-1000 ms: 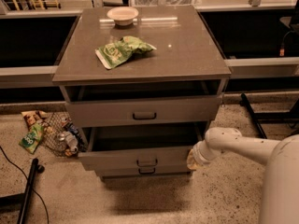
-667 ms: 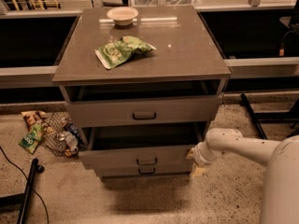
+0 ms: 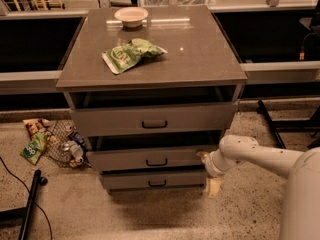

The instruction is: Close middle drawer

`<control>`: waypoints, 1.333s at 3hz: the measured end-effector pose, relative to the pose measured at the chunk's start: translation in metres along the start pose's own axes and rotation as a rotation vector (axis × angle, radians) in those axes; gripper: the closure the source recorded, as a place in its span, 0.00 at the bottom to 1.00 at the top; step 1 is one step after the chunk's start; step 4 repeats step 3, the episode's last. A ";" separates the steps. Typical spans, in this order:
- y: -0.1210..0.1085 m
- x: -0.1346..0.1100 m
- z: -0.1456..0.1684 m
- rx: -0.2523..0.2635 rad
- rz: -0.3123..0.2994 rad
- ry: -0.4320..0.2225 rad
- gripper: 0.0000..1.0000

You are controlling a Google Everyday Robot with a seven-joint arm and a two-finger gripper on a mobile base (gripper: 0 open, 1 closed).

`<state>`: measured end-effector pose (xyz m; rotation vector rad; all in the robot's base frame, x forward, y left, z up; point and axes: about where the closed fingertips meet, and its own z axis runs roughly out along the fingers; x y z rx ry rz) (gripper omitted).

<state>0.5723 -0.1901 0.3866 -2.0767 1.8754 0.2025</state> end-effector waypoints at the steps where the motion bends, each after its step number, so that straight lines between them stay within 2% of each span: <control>1: -0.018 0.000 -0.003 -0.020 -0.021 -0.043 0.00; 4: -0.017 -0.003 -0.012 -0.017 -0.036 -0.065 0.00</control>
Offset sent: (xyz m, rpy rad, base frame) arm 0.0125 -0.0016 0.0213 0.0587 0.0024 0.0402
